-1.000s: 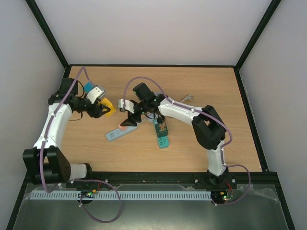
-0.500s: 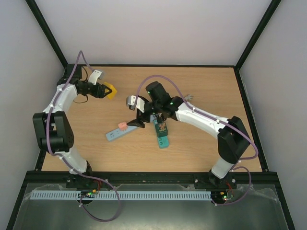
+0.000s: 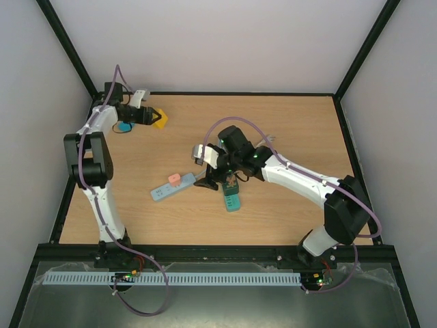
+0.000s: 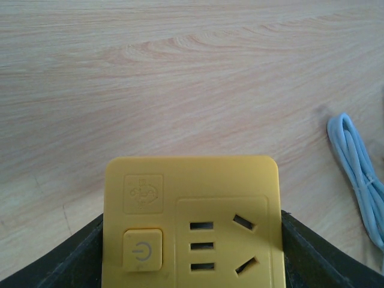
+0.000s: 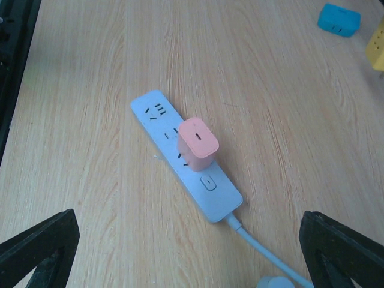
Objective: Pull the plug off the socket
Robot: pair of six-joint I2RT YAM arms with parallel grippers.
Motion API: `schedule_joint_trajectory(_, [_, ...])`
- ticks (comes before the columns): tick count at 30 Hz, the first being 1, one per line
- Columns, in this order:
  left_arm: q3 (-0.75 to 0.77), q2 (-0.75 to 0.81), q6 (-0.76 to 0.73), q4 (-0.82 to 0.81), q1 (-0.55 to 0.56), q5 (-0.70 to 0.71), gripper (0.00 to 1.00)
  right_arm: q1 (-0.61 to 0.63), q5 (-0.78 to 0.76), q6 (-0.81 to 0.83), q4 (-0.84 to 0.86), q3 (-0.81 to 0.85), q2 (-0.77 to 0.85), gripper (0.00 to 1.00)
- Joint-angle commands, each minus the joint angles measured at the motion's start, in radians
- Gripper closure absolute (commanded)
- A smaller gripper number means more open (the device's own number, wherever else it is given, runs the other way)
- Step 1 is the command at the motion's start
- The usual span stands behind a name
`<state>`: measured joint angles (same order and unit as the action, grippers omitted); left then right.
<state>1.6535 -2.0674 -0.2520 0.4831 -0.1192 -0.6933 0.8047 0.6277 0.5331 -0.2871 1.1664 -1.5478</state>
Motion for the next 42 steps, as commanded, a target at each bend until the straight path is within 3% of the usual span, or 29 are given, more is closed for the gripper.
schedule_joint_trajectory(1, [0.113, -0.091, 0.07, -0.01, -0.007, -0.055, 0.6, -0.002, -0.022, -0.019, -0.014, -0.024, 0.036, 0.02])
schedule_joint_trajectory(18, [0.321, -0.338, 0.174, 0.024, -0.04, -0.146, 0.56, -0.002, -0.024, -0.035, -0.006, -0.018, -0.007, 0.02])
schedule_joint_trajectory(21, [0.337, -0.36, 0.18, 0.036, -0.053, -0.157, 0.5, -0.002, -0.023, -0.036, -0.006, -0.013, -0.011, 0.02])
schedule_joint_trajectory(26, [0.344, -0.37, 0.186, 0.041, -0.068, -0.12, 0.3, -0.002, -0.016, -0.038, -0.006, -0.008, -0.016, 0.02])
schedule_joint_trajectory(32, [0.345, -0.355, 0.204, 0.044, -0.078, -0.081, 0.17, -0.001, -0.017, -0.039, -0.007, -0.01, -0.007, 0.02])
schedule_joint_trajectory(42, [0.352, -0.262, 0.172, 0.088, -0.086, 0.039, 0.12, -0.001, -0.022, -0.036, 0.003, -0.025, 0.019, 0.02])
